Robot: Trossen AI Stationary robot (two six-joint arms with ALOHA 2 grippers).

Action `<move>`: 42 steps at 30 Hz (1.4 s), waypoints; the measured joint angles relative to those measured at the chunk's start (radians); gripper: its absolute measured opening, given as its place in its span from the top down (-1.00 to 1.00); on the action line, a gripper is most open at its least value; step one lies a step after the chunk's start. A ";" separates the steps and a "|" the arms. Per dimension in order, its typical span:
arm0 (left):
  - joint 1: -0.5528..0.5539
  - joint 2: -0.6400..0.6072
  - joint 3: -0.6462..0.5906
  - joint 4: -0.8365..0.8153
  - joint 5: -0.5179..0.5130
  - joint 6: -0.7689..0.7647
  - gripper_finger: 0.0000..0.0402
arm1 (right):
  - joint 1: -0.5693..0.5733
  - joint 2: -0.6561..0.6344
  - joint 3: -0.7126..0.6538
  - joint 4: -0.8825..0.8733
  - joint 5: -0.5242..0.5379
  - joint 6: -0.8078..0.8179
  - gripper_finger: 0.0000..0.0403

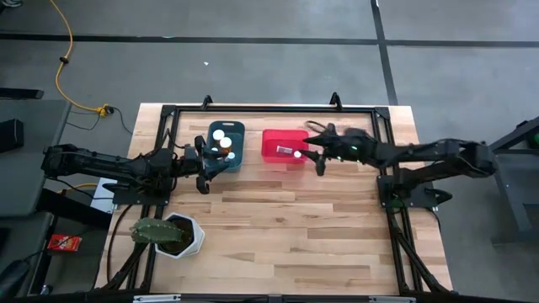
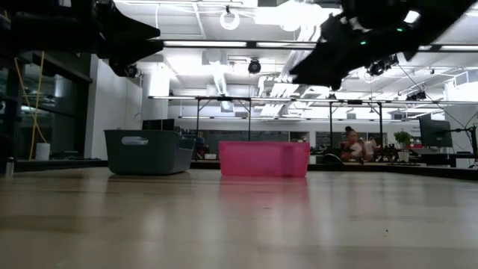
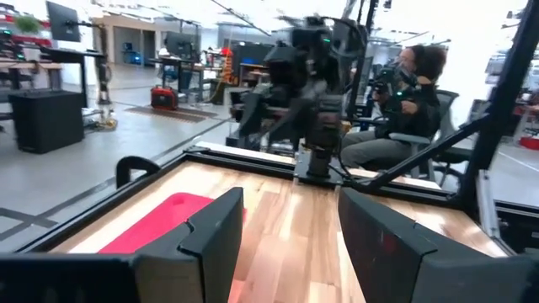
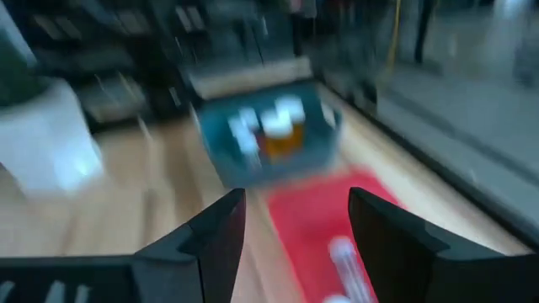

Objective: Pick and place medicine bottles into bin by pill shape (circle, oval)
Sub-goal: Return to Home Position

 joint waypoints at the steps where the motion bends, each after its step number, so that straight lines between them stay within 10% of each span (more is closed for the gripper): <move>1: 0.000 0.000 0.001 0.000 -0.010 0.001 0.07 | 0.005 -0.022 -0.042 0.086 -0.004 0.003 -0.01; 6: 0.000 0.000 0.003 0.000 -0.048 0.049 0.07 | 0.033 -0.088 -0.162 0.340 -0.005 0.003 -0.01; 21: 0.024 -0.097 0.004 -0.090 -0.091 0.033 0.10 | 0.051 -0.076 -0.171 0.301 -0.004 0.023 -0.01; 34: 0.110 -0.707 -0.007 -0.591 -0.102 -0.007 0.96 | 0.051 -0.076 -0.171 0.254 -0.004 0.038 -0.01; 42: 0.102 -0.658 -0.154 -0.356 -0.004 -0.035 0.99 | 0.051 -0.076 -0.171 0.259 -0.004 0.067 -0.01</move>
